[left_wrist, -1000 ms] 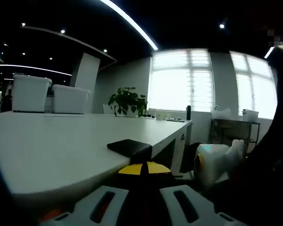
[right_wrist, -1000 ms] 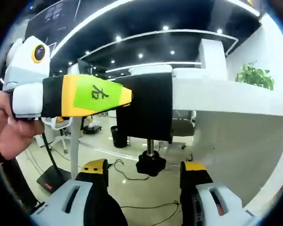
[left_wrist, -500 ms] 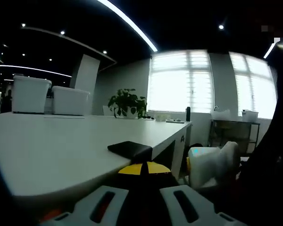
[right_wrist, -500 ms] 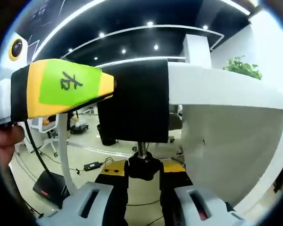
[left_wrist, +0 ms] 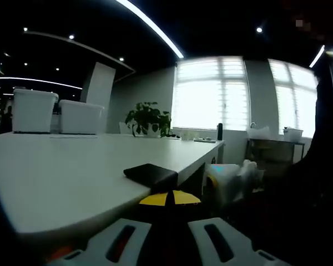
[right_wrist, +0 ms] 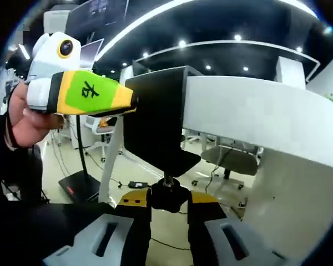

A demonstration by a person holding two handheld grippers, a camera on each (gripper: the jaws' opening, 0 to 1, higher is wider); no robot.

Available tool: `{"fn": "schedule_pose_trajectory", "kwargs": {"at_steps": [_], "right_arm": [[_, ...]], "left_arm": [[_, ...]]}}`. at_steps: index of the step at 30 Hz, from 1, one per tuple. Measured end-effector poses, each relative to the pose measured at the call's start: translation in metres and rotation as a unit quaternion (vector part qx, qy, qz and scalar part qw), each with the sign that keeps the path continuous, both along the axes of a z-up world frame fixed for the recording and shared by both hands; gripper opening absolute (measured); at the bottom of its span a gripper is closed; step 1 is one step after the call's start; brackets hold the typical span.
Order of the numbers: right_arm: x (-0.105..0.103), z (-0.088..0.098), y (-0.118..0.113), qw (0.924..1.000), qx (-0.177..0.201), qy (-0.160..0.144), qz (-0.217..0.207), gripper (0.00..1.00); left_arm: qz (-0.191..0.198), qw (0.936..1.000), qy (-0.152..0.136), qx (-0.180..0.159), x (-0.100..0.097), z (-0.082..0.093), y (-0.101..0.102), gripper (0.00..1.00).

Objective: Clamp the fixed fixture on the desktop, loosen the retaining clip, secure it to the edge of the desk, and tighten the retaining clip.

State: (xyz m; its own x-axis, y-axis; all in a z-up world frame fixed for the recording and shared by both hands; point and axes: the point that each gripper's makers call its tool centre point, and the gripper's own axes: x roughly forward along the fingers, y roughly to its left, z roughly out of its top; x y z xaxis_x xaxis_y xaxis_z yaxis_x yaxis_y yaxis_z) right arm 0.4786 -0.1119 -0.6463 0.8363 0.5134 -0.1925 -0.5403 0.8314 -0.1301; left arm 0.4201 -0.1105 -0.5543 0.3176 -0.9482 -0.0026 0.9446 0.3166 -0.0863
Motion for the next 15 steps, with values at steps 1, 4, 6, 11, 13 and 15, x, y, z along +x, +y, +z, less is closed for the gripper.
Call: {"fn": "schedule_pose_trajectory", "kwargs": {"at_steps": [1,4,6,11,13,15], "right_arm": [[0.0,0.0,0.001,0.9999,-0.001,0.004,0.015,0.23],[-0.002,0.0,0.005,0.9984,-0.008,0.002,0.055,0.23],[-0.002,0.0,0.004,0.9971,-0.011,0.001,0.075,0.23],[-0.003,0.0,0.005,0.9945,-0.014,0.001,0.104,0.23],[-0.004,-0.001,0.006,0.9935,-0.014,0.002,0.113,0.23],[-0.005,0.001,0.008,0.9921,-0.025,-0.009,0.123,0.23]], "left_arm": [[0.0,1.0,0.001,0.0,0.0,0.0,-0.001,0.03],[0.001,1.0,0.002,0.0,-0.002,-0.001,-0.003,0.03],[-0.002,1.0,0.002,0.003,-0.003,-0.003,-0.007,0.03],[-0.004,0.9999,0.002,0.013,-0.006,-0.008,-0.011,0.03],[-0.004,0.9999,-0.001,0.015,-0.007,-0.007,-0.01,0.03],[-0.006,0.9999,0.0,0.014,-0.008,-0.006,-0.009,0.03]]}}
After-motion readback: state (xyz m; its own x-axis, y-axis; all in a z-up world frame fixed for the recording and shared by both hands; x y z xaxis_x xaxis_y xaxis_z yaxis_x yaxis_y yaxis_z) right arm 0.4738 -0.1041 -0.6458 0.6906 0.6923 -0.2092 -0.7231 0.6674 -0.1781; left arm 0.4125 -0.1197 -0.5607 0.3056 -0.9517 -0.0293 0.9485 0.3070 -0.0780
